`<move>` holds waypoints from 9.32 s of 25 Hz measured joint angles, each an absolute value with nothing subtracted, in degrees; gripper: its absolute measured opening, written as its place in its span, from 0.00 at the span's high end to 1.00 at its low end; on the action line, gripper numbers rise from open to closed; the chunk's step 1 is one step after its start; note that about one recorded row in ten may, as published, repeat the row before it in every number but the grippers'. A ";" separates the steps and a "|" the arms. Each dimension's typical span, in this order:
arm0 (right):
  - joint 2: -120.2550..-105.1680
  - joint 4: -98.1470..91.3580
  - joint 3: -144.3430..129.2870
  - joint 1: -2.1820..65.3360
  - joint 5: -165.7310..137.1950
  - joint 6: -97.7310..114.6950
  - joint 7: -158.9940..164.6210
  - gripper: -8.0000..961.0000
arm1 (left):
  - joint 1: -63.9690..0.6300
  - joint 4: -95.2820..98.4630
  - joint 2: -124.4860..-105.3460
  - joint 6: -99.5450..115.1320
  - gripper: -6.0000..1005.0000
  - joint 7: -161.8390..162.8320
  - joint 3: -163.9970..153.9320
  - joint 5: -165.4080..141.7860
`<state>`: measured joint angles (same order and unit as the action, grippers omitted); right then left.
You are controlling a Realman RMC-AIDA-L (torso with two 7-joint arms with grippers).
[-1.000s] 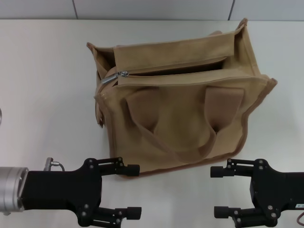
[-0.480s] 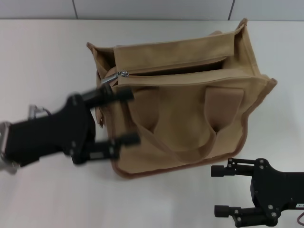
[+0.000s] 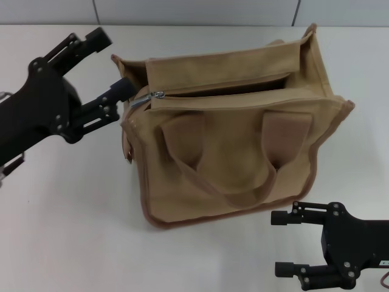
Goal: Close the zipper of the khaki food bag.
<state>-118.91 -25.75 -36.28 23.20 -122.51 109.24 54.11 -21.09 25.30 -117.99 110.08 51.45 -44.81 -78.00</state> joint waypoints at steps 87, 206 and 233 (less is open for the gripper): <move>-118.85 -25.75 -35.22 23.39 -122.15 108.72 54.49 0.21 | -17.63 29.68 -117.67 100.86 0.90 39.89 -34.70 -91.69; -119.70 -67.30 -73.45 44.39 -107.31 83.83 69.61 0.22 | -23.08 29.84 -118.42 104.18 0.96 46.43 -34.63 -87.96; -119.66 -71.31 -76.91 39.98 -105.43 78.61 63.96 0.21 | -26.09 30.11 -118.47 106.17 0.96 52.35 -34.63 -87.09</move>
